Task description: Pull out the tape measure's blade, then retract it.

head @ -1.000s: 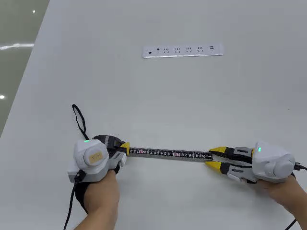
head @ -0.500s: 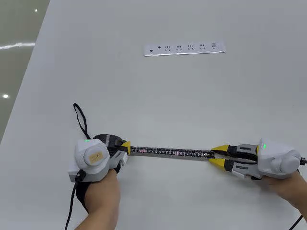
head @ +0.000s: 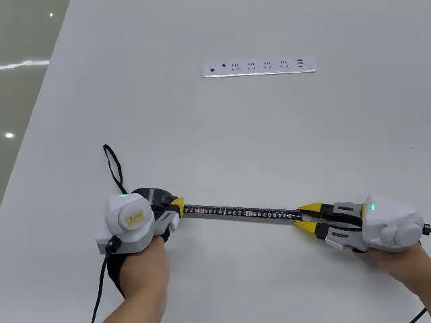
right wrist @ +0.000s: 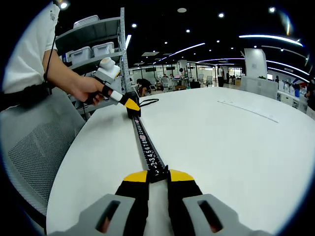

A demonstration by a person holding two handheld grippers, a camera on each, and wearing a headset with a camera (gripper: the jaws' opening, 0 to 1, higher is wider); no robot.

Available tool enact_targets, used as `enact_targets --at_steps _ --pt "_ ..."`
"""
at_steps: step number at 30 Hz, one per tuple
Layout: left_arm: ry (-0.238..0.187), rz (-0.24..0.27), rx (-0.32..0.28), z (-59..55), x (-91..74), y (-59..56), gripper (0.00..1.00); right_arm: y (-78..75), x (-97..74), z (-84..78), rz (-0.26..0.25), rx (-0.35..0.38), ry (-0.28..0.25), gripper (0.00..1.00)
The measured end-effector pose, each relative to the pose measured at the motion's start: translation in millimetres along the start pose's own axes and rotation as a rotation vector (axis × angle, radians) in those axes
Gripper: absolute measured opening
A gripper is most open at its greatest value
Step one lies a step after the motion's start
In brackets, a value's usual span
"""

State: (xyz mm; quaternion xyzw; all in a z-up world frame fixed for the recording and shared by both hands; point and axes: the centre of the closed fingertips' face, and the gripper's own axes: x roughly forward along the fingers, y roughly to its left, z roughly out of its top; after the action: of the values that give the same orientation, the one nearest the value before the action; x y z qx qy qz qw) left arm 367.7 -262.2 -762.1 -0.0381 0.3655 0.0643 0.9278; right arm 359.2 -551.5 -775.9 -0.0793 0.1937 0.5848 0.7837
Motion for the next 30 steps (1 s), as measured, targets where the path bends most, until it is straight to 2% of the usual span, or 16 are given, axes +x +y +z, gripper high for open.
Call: enact_targets --at_steps 15,17,21,24,30 --pt "0.002 0.002 -0.009 -0.3 0.2 0.3 0.65 0.6 1.9 1.7 0.000 -0.002 0.004 0.12" --pt "-0.001 0.003 -0.008 -0.6 0.1 0.1 0.65 7.1 7.8 3.8 0.022 -0.019 0.009 0.12" --pt "0.001 0.001 0.000 -1.4 0.2 0.0 0.65 7.6 17.2 7.3 0.028 -0.023 0.003 0.12" --pt "0.000 -0.002 -0.001 -1.6 -0.5 0.0 0.65 13.8 27.2 10.8 0.045 -0.039 0.008 0.12" --pt "0.001 -0.003 -0.003 -1.3 0.2 0.5 0.65 13.4 37.1 15.5 0.050 -0.042 0.004 0.12"
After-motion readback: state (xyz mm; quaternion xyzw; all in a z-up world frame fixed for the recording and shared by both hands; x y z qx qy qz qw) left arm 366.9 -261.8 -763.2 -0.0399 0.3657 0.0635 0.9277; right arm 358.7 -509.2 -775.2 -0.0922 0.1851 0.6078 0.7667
